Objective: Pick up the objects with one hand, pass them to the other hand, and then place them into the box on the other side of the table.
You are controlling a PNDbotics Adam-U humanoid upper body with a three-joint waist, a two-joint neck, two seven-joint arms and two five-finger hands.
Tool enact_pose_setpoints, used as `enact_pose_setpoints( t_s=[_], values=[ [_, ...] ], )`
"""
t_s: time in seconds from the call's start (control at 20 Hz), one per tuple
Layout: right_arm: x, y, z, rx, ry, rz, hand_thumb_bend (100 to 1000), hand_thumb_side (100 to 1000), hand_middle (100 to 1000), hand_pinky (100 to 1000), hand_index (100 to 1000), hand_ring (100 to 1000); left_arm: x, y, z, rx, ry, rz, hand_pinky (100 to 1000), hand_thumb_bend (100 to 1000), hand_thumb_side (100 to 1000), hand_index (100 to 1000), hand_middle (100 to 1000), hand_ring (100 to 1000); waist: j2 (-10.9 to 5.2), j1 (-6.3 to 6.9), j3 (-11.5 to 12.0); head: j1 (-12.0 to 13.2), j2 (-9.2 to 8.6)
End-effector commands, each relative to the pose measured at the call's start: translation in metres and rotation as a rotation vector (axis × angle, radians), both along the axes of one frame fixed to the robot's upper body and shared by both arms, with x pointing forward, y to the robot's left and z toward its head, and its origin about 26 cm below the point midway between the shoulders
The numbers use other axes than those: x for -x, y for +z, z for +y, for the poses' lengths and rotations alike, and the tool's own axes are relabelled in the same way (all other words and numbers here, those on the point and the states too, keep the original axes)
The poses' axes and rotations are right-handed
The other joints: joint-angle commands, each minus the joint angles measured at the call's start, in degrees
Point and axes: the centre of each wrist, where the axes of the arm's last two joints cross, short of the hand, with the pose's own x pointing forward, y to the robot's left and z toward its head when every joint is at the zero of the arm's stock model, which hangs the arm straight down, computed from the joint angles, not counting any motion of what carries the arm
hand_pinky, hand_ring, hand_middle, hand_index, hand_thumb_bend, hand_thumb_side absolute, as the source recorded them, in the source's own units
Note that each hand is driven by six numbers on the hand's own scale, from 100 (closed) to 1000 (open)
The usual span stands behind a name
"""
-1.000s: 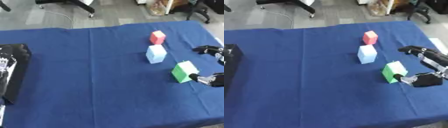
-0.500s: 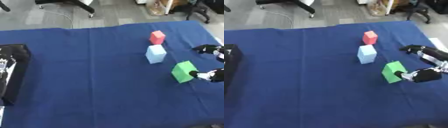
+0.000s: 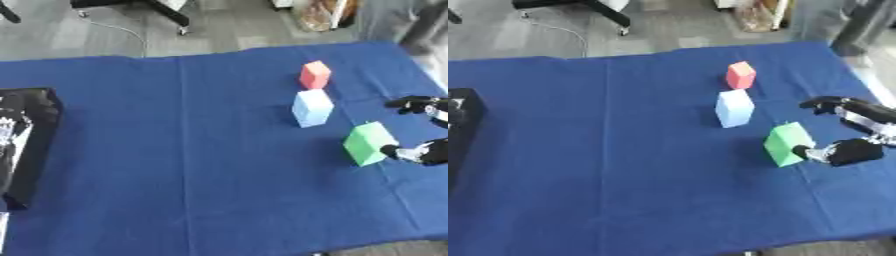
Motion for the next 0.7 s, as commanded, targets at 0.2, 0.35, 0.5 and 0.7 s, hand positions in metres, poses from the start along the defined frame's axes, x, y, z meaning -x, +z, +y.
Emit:
enact_pose_setpoints(
  t_s=[0.2,0.35,0.5,0.7],
  values=[
    [-0.005,0.014,-0.006,0.059,0.012,0.007,423,563,926,917,976,903,-0.001,0.007,0.003,-0.016,-0.009,-0.023,663,346,857,724,593,624,0.14,-0.71,0.06,-0.23,-0.15],
    [-0.008,0.015,-0.008,0.068,0.013,0.015,422,556,921,916,976,900,-0.001,0.008,0.002,-0.015,-0.011,-0.024,662,346,857,724,593,624,0.18,-0.67,0.12,-0.33,-0.15],
    [-0.012,0.015,-0.01,0.078,0.009,0.028,421,550,920,916,976,904,-0.001,0.008,0.002,-0.015,-0.014,-0.025,663,345,858,724,593,625,0.25,-0.59,0.19,-0.49,-0.15],
    [-0.017,0.013,-0.017,0.091,-0.009,0.051,420,546,922,915,975,906,-0.001,0.008,0.001,-0.012,-0.016,-0.027,663,344,858,724,593,625,0.33,-0.45,0.34,-0.65,-0.15]
  ],
)
